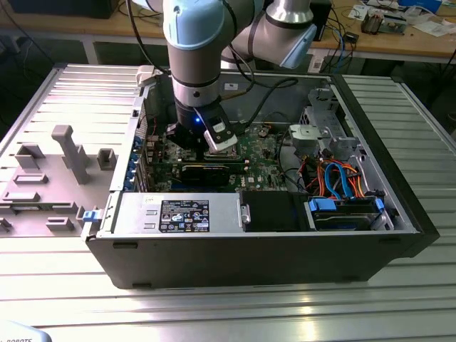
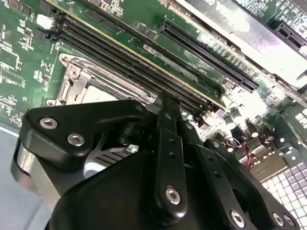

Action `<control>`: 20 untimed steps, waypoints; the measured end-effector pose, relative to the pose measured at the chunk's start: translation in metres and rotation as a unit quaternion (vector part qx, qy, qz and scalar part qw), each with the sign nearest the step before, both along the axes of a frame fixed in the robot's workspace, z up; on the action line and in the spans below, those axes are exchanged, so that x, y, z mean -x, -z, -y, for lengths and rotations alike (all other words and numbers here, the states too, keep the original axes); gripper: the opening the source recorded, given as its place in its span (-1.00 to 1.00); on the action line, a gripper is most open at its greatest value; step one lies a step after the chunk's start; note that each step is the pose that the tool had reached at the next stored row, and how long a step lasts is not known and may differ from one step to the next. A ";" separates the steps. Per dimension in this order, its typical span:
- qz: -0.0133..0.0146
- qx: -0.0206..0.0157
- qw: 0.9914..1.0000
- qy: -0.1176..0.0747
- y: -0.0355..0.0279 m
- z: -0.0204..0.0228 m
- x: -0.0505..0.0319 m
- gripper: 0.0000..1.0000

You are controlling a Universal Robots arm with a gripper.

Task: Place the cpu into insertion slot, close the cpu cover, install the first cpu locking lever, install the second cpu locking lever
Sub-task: 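Install the second cpu locking lever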

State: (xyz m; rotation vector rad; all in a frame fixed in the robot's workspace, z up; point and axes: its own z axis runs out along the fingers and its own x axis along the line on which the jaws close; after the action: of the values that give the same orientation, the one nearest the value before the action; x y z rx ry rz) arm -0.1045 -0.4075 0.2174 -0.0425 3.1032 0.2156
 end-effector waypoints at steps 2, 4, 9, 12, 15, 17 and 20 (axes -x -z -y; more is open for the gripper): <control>0.000 -0.002 1.000 0.000 0.0002 0.0000 0.0000 -0.79; 0.000 -0.003 1.000 0.000 0.0002 0.0000 0.0000 -0.79; 0.000 -0.003 1.000 0.000 0.0004 0.0001 0.0000 -0.79; 0.000 -0.003 1.000 0.000 0.0018 0.0000 0.0000 -0.79; 0.000 -0.005 1.000 0.000 0.0040 0.0001 0.0000 -0.79; 0.000 -0.007 1.000 0.000 0.0058 0.0000 0.0000 -0.79; 0.000 -0.014 1.000 0.000 0.0069 0.0001 0.0003 -0.79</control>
State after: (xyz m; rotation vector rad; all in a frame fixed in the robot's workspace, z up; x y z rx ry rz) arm -0.1048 -0.4076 0.2104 -0.0429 3.0994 0.2597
